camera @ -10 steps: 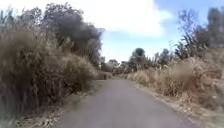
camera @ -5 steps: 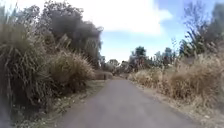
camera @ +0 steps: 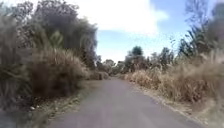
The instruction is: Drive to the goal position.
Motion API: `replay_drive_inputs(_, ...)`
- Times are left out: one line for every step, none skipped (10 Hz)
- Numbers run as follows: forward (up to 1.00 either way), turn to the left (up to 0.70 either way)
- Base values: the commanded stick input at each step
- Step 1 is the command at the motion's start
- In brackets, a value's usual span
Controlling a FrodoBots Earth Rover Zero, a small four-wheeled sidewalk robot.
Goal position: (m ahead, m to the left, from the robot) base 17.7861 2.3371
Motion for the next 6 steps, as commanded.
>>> replay_drive_inputs(0.85, 0.00)
replay_drive_inputs(0.85, 0.00)
replay_drive_inputs(0.85, 0.00)
replay_drive_inputs(0.85, 0.00)
replay_drive_inputs(0.85, 0.00)
replay_drive_inputs(0.85, 0.00)
